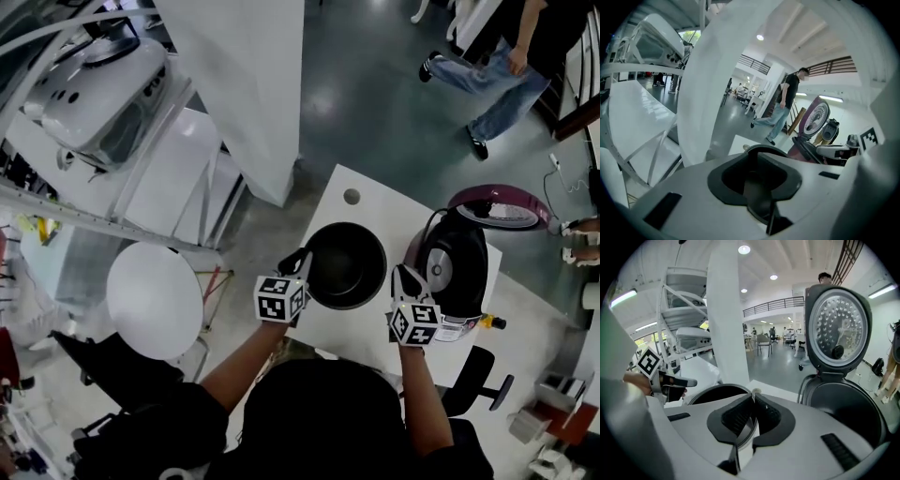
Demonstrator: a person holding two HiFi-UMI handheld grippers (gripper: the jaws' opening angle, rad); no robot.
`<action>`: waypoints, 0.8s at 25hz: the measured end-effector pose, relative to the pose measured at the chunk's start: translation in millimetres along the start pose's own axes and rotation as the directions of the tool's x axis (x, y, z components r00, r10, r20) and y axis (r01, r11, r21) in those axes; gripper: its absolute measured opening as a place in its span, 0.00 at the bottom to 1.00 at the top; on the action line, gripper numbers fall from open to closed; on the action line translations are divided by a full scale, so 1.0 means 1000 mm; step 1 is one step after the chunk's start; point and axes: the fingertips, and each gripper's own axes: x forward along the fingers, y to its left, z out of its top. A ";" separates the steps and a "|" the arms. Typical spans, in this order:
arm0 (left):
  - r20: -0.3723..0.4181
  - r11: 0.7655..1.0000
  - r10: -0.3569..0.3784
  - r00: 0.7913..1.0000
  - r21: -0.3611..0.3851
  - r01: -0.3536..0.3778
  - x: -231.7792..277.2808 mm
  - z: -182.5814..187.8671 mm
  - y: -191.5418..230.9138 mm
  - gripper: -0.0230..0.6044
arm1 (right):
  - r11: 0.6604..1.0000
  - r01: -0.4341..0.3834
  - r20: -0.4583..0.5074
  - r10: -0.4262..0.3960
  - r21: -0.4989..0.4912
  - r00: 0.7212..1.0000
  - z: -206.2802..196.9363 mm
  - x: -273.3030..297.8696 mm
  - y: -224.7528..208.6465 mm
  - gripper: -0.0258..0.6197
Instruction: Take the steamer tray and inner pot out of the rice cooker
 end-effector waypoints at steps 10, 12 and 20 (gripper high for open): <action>0.151 0.981 -0.177 0.973 0.107 0.162 -0.065 0.012 -0.122 0.05 | 1.000 -0.010 0.139 0.008 0.016 0.990 0.002 -0.135 -0.006 0.04; 0.163 0.976 -0.188 0.969 0.145 0.165 -0.084 -0.003 -0.156 0.05 | 1.000 -0.003 0.169 -0.001 0.023 0.986 -0.004 -0.173 -0.017 0.04; 0.200 0.929 -0.223 0.954 0.339 0.146 -0.155 -0.081 -0.298 0.05 | 0.998 0.039 0.292 -0.053 0.053 0.955 -0.060 -0.326 -0.069 0.04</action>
